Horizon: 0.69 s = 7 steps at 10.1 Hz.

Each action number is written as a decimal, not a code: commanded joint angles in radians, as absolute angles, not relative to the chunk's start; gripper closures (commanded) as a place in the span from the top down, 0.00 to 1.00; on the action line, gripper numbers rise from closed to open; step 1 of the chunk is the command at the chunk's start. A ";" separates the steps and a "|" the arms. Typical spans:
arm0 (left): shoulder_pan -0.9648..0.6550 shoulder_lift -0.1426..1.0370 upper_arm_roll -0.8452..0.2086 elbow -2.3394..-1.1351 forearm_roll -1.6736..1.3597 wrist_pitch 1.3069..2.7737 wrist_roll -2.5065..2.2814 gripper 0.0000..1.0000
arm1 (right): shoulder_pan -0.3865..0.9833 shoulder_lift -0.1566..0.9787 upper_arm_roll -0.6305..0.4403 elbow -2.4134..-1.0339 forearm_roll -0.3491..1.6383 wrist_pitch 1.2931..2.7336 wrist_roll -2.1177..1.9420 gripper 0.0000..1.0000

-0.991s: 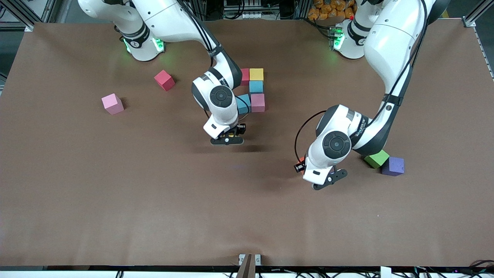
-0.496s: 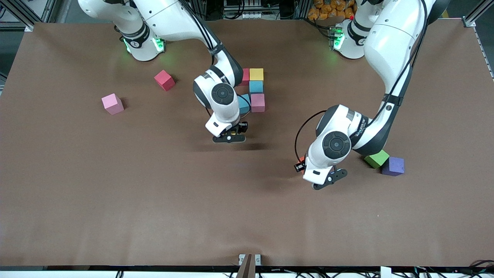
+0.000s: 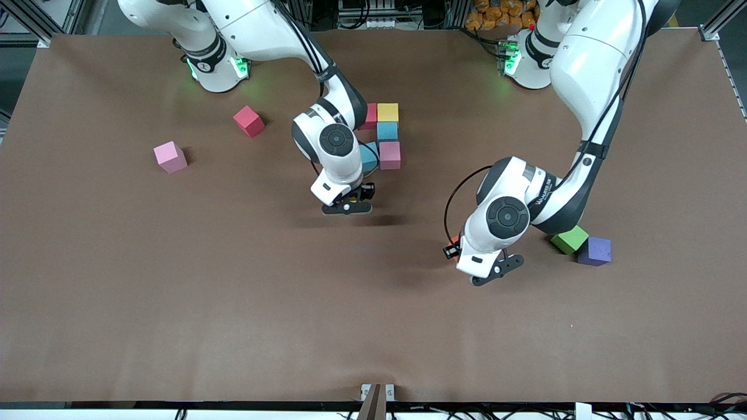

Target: Form number 2 with 11 blocks

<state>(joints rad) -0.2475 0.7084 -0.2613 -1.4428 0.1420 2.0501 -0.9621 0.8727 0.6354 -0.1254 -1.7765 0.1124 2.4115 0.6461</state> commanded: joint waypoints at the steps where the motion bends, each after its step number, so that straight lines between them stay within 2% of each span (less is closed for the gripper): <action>1: -0.242 0.684 -0.267 -1.457 0.155 2.037 -0.974 0.28 | 0.879 0.603 -0.126 -1.816 0.089 2.425 0.654 0.00; 7: -0.236 0.683 -0.267 -1.457 0.153 2.037 -0.973 0.28 | 0.879 0.594 -0.126 -1.830 0.067 2.425 0.650 0.00</action>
